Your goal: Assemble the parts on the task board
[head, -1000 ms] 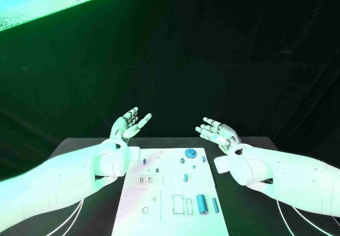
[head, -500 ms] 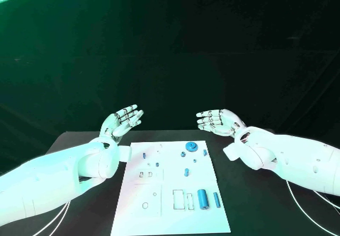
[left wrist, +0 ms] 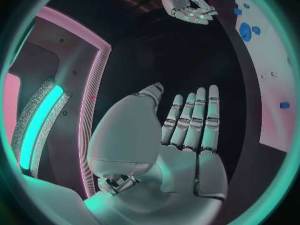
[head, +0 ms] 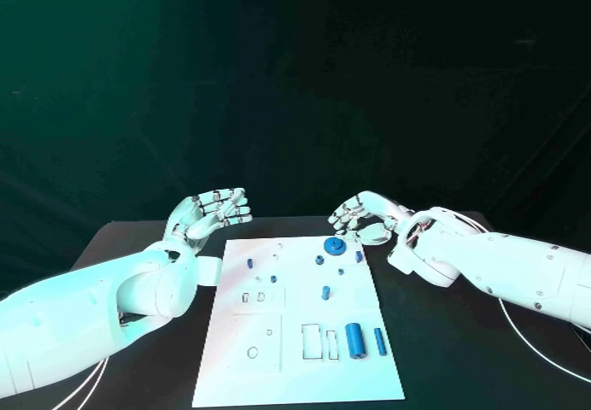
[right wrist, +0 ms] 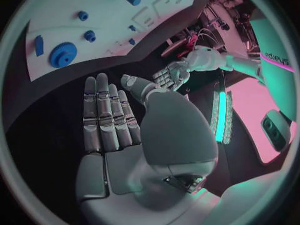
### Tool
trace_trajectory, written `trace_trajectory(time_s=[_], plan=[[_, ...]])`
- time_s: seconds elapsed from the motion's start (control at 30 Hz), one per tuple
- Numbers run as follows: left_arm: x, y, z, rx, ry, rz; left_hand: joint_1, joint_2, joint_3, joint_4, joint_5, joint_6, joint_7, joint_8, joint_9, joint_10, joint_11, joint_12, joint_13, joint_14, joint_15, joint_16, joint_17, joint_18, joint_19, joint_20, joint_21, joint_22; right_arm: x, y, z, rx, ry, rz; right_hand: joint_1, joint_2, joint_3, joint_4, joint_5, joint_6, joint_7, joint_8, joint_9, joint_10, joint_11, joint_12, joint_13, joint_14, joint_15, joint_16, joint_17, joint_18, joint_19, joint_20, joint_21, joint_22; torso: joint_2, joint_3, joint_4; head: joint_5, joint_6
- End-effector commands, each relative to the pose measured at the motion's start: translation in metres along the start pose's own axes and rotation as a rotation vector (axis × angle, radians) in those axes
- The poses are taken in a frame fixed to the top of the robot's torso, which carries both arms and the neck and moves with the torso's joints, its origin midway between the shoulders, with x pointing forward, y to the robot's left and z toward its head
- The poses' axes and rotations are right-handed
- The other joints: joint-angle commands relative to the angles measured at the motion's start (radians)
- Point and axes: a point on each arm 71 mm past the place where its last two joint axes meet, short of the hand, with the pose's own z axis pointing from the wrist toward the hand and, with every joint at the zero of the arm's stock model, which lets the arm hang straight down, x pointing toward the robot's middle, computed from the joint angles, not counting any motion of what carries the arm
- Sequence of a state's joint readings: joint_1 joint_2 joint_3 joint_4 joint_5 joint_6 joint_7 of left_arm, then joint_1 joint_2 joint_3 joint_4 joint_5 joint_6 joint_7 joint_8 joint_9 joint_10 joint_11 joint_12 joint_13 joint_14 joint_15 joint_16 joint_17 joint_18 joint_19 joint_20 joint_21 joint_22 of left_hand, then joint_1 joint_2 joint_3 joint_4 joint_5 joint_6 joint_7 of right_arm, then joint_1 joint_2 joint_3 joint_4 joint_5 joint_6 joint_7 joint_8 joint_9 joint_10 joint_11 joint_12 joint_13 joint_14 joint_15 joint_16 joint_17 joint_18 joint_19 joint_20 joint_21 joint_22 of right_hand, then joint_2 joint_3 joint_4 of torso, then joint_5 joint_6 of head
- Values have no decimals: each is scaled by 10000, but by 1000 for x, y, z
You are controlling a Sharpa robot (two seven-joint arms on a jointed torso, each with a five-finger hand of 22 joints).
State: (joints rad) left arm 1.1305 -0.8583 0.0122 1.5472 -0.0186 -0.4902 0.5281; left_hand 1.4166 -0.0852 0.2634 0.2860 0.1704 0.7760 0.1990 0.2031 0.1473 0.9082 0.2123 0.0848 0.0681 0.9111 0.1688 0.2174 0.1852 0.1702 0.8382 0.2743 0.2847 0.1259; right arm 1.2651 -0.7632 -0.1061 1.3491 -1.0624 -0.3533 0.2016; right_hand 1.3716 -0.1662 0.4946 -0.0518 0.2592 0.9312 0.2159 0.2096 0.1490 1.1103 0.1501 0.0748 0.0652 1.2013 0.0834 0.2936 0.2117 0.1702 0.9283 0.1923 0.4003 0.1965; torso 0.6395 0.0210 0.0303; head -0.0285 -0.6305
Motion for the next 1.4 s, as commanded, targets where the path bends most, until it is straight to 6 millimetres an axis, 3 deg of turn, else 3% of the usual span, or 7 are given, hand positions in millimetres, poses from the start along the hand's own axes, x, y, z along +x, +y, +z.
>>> trace_trajectory(time_s=[0.03,0.23,0.47,0.63,0.93,1.2,1.4], plan=[[9,-4,-3,83,723,-366,46,-64,123,3,-40,197,540,121,47,321,-98,82,21,304,-113,224,250,141,270,-107,229,78,7,4,3,203,795,-2441,-41,-288,-554,-63,-71,696,-346,47,134,965,-436,-119,63,2002,-655,1554,1438,93,978,-738,2256,1419,235,72,81,-45,12],[18,-8,-11,27,1197,-628,72,-109,195,-13,-43,238,510,146,67,408,-128,51,12,347,-152,290,386,140,476,-178,412,149,16,10,11,349,1252,-3723,-299,-570,-532,204,-75,799,-434,-80,268,799,-488,-128,128,2334,-699,3033,2655,113,1146,-864,3094,2049,439,155,160,-91,20],[28,-12,-19,-5,1678,-917,81,-124,210,-18,-46,239,503,148,70,419,-134,40,10,353,-160,304,417,138,520,-193,454,167,22,15,19,558,1439,-4726,-402,-778,-856,632,-90,665,-540,-211,451,228,-502,-110,326,2515,-711,4802,3799,123,1638,-869,3459,2369,600,186,244,-158,26],[30,-14,-21,12,1797,-998,87,-128,218,-20,-47,242,497,151,72,427,-138,37,9,350,-161,307,429,138,539,-200,473,174,26,17,24,653,1433,-5127,-234,-744,-1137,859,-73,617,-557,-248,567,49,-509,-103,519,2674,-706,6880,5725,118,1847,-860,3664,2590,661,202,276,-179,27],[30,-16,-22,40,1823,-1027,99,-136,230,-26,-49,246,490,154,75,439,-144,33,9,344,-165,310,446,137,566,-208,500,185,29,19,28,816,1469,-5485,-62,-706,-1274,1080,-59,622,-576,-255,675,-5,-518,-89,695,2796,-711,8356,7127,-84,2467,-842,4773,4066,749,182,358,-223,51],[29,-18,-23,61,1827,-1037,107,-140,239,-29,-49,251,486,157,77,448,-147,30,9,338,-168,312,457,136,582,-214,517,192,34,20,32,868,1720,-5560,-10,-681,-1223,1188,-51,674,-580,-233,730,87,-526,-58,777,2829,-709,8830,7559,-162,2690,-840,5221,4656,822,230,334,-192,74],[29,-18,-23,69,1827,-1041,107,-140,239,-29,-49,251,486,157,77,448,-147,30,9,338,-168,312,457,136,582,-214,517,192,38,18,34,928,1890,-5588,45,-679,-1068,1262,-46,728,-585,-208,783,219,-544,34,814,2854,-722,9196,7907,-233,2878,-848,5624,5189,860,241,382,-201,41]])
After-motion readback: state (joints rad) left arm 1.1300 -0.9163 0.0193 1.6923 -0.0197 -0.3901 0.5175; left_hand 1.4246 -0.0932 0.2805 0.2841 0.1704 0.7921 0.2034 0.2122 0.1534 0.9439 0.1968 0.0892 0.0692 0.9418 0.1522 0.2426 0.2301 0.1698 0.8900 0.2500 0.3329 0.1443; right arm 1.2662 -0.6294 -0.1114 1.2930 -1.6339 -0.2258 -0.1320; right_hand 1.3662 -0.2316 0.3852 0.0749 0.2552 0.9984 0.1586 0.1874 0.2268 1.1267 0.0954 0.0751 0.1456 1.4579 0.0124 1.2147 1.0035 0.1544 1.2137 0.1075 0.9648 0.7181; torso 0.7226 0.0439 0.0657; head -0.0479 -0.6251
